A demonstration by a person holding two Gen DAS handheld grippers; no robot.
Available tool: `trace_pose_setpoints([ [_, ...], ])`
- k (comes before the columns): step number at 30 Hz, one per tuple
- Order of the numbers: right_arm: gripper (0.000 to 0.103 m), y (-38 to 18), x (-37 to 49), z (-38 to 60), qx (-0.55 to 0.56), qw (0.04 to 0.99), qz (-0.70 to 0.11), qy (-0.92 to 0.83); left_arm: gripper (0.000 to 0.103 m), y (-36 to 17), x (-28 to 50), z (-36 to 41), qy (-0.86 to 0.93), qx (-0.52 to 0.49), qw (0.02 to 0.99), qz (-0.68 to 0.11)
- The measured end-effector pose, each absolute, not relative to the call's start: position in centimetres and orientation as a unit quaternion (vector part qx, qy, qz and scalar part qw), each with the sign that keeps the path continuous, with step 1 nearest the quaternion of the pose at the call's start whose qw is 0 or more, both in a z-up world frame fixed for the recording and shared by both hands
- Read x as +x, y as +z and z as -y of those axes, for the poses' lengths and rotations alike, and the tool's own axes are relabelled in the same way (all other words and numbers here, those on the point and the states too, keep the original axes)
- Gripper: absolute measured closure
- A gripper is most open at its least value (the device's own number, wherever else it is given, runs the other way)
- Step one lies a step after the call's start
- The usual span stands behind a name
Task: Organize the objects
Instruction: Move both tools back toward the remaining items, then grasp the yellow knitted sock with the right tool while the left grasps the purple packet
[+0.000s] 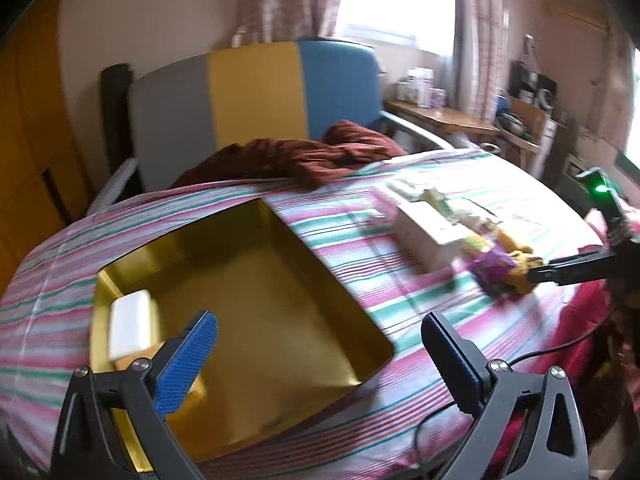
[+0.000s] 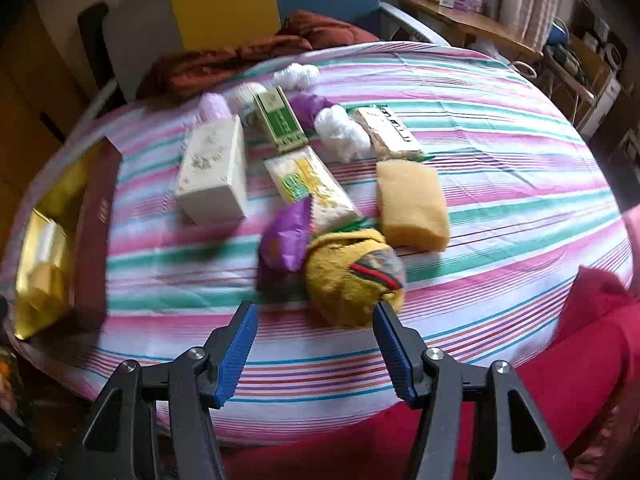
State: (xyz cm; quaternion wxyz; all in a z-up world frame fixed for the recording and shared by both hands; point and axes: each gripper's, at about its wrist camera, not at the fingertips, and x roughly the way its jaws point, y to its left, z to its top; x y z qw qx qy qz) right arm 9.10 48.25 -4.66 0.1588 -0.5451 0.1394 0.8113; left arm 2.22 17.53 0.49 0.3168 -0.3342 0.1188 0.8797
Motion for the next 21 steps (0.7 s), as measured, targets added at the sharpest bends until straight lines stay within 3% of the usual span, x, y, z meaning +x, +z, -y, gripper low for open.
trace_pose_setpoints([
  [14,0.039,-8.1,4.5,-50.9,-0.632,0.104,-0.068,0.765,0.004,-0.5,2.6,-24.9,0.818,-0.367,0.422,-0.135],
  [16,0.044,-8.8,4.2,-50.7,-0.644,0.099,-0.057,0.757,0.007,-0.8,2.6,-25.8,0.811,-0.37,0.43,-0.143],
  [17,0.053,-8.8,4.2,-50.6,-0.645,0.099,-0.049,0.756,0.011,-0.9,2.6,-26.4,0.806,-0.373,0.435,-0.147],
  [21,0.063,-7.8,5.2,-50.7,-0.635,0.103,-0.039,0.764,0.016,-1.5,2.6,-28.8,0.787,-0.383,0.457,-0.159],
])
